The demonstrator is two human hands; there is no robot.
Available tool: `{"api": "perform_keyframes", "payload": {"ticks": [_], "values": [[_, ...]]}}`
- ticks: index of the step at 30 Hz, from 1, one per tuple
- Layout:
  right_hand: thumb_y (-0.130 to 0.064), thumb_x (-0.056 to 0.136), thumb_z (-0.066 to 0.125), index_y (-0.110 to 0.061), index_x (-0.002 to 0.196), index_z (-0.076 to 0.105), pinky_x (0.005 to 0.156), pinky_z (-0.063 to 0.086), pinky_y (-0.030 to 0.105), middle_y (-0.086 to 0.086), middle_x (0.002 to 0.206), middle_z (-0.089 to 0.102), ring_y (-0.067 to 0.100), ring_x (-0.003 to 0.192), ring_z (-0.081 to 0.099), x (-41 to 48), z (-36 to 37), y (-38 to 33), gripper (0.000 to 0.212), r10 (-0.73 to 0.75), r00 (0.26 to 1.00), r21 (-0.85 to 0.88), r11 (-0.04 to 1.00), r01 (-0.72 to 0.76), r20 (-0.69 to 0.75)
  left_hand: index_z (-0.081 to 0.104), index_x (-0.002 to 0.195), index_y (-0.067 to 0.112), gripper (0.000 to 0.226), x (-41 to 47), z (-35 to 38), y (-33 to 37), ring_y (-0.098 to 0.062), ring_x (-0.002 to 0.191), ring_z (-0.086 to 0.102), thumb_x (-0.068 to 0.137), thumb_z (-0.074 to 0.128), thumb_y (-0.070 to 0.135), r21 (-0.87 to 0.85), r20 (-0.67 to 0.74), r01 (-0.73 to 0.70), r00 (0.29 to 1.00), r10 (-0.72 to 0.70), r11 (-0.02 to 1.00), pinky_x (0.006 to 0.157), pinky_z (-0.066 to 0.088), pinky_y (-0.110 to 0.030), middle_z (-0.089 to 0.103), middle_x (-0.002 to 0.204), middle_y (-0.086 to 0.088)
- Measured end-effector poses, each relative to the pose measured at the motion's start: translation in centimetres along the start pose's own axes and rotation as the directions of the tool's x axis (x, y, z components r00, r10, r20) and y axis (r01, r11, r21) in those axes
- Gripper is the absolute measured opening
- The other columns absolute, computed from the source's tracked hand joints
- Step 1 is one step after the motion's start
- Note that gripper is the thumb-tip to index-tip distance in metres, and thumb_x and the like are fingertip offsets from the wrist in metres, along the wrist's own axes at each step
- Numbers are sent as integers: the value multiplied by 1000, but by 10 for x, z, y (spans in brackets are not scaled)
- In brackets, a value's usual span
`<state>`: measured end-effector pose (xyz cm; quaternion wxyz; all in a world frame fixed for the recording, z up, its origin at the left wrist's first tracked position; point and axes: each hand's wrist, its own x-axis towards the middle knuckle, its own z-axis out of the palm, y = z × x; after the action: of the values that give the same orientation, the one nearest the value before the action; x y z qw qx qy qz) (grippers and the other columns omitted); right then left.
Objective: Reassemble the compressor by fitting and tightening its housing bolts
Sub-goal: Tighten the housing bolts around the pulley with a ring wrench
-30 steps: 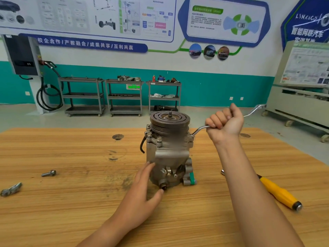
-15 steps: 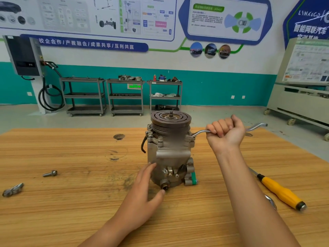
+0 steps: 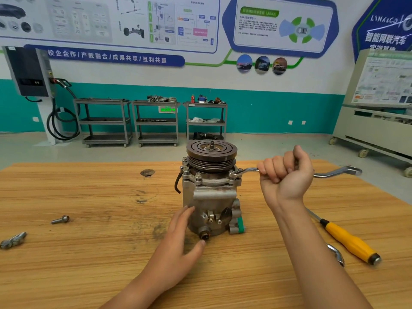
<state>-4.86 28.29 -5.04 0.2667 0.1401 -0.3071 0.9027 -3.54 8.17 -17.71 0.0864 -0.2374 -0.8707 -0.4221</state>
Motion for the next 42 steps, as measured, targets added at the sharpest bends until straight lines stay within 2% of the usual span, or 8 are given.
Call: {"api": "perform_keyframes", "payload": {"ticks": [6, 12, 18, 20, 24, 27, 33, 42], "values": [[-23, 88, 39, -24, 39, 42, 42, 22, 21, -13, 38, 29, 3, 37, 24, -38, 6, 25, 49, -273, 937, -368, 867, 338, 218, 2, 121, 63, 71, 1, 1, -2, 6, 132, 25, 88, 58, 36, -15, -29, -13, 999, 12, 1000, 110, 25, -20, 13, 141, 28], [-25, 95, 47, -10, 44, 39, 47, 26, 28, 0, 39, 34, 11, 42, 26, -58, 39, 86, 55, -495, 581, -607, 128, 785, 647, 33, 130, 36, 58, 3, -1, 1, 25, 118, 28, 82, 64, 25, -39, -132, -130, 984, 123, 991, 93, 26, 0, 35, 130, 28], [-22, 81, 72, -11, 46, 53, 52, 34, 28, 0, 42, 48, 18, 43, 42, -51, 60, 113, 41, -389, 669, -757, -128, 641, 633, 40, 132, 23, 62, 2, 2, 1, 13, 124, 32, 74, 56, 34, -83, -94, -88, 992, 80, 993, 98, 27, -4, 42, 133, 12], [-17, 82, 70, -9, 44, 50, 49, 33, 25, 1, 39, 45, 17, 40, 40, -53, 69, 100, 43, -462, 662, -750, -10, 661, 590, 36, 131, 31, 58, 2, 1, 1, 14, 121, 34, 78, 59, 34, -106, -83, -73, 994, 64, 992, 99, 34, -12, 40, 132, 18], [-27, 89, 45, -23, 39, 41, 37, 26, 17, -9, 35, 30, 6, 32, 26, -40, 88, 20, 50, -386, 911, -132, 905, 404, 146, 9, 136, 45, 70, 2, -2, 2, 5, 131, 29, 88, 59, 35, -57, -35, 26, 999, -28, 998, 106, 33, -24, 20, 143, 23], [-33, 97, 31, -23, 38, 33, 37, 21, 14, -10, 34, 22, 6, 31, 15, -6, 76, -36, 60, -248, 943, 129, 966, 223, 224, 5, 144, 38, 77, 1, -2, 1, -1, 136, 25, 89, 58, 35, -31, -5, 54, 999, -54, 998, 111, 29, -29, 13, 150, 19], [-30, 99, 27, -20, 34, 28, 36, 10, 15, -7, 31, 18, 8, 30, 8, 34, 25, -17, 66, 119, 993, 110, 987, -118, 0, 2, 136, 48, 75, 1, -2, 1, 2, 133, 27, 88, 59, 37, -36, 3, 64, 998, -64, 997, 109, 29, -22, 16, 150, 18], [-25, 98, 29, -20, 34, 30, 33, 17, 17, -7, 31, 19, 8, 26, 15, 36, -4, 3, 64, 206, 975, 210, 960, -186, -77, 4, 145, 38, 78, 2, -2, -1, 5, 129, 28, 89, 58, 37, -38, 17, 105, 994, -104, 994, 103, 24, -14, 17, 145, 22]]}}
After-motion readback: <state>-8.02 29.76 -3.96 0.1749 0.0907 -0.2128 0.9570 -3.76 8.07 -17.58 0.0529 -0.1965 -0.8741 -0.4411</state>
